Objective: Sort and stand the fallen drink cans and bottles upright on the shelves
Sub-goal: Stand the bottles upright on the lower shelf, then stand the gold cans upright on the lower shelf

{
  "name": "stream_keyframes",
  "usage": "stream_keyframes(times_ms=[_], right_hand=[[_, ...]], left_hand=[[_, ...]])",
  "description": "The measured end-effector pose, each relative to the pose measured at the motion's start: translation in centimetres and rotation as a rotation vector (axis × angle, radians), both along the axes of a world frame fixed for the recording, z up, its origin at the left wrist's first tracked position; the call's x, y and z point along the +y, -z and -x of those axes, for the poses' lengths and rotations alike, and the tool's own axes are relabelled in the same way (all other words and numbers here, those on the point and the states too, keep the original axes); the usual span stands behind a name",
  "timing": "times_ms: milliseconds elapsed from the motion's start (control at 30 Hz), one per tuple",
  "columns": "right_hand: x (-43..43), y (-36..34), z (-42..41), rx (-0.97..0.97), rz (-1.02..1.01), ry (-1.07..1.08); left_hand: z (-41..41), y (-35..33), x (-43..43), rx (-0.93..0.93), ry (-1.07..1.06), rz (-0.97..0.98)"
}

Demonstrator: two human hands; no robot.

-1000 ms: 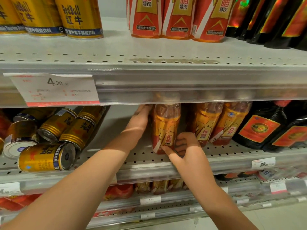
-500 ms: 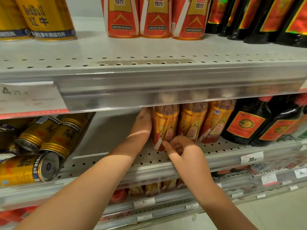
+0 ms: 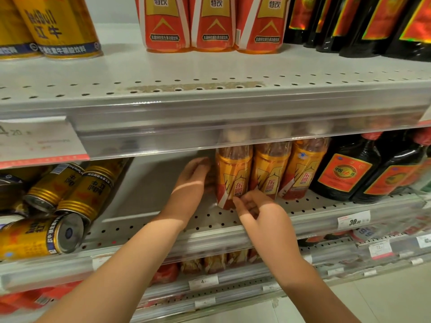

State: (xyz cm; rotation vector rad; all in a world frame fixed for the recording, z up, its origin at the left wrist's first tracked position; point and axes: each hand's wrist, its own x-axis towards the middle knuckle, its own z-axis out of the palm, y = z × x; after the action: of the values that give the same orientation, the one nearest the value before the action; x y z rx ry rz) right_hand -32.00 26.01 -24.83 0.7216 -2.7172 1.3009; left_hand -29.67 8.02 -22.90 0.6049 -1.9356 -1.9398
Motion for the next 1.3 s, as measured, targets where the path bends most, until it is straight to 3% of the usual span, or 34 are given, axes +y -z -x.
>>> stream_keyframes(times_ms=[200, 467, 567, 700, 900, 1033, 1200, 1300], right_hand=[[0.1, 0.5, -0.9, 0.19, -0.126, -0.022], [-0.3, 0.0, -0.4, 0.089, -0.118, -0.036], [-0.1, -0.4, -1.3, 0.033, -0.002, -0.069], [-1.6, -1.3, -3.3, -0.011, 0.08, -0.132], [-8.2, -2.6, -6.2, -0.094, 0.031, -0.3], [-13.1, -3.2, -8.3, -0.165, -0.004, -0.359], [-19.0, -3.7, -10.4, -0.155, 0.012, -0.387], [-22.2, -3.8, -10.7, -0.212, -0.013, -0.378]], left_hand=[[-2.4, 0.7, 0.4, -0.095, 0.217, 0.279], [-2.1, 0.2, 1.2, -0.146, 0.188, 0.433], [-2.5, -0.3, 1.3, -0.214, 0.18, 0.498], [-6.6, -1.1, -0.3, -0.124, 0.054, 0.423], [-15.8, -2.8, -6.4, -0.039, -0.32, 0.606], [-20.6, -4.1, -10.4, -0.08, -0.396, 0.778], [-24.8, -3.5, -15.1, -0.26, -0.251, 0.95], [-26.3, -2.9, -16.8, -0.323, -0.094, 0.956]])
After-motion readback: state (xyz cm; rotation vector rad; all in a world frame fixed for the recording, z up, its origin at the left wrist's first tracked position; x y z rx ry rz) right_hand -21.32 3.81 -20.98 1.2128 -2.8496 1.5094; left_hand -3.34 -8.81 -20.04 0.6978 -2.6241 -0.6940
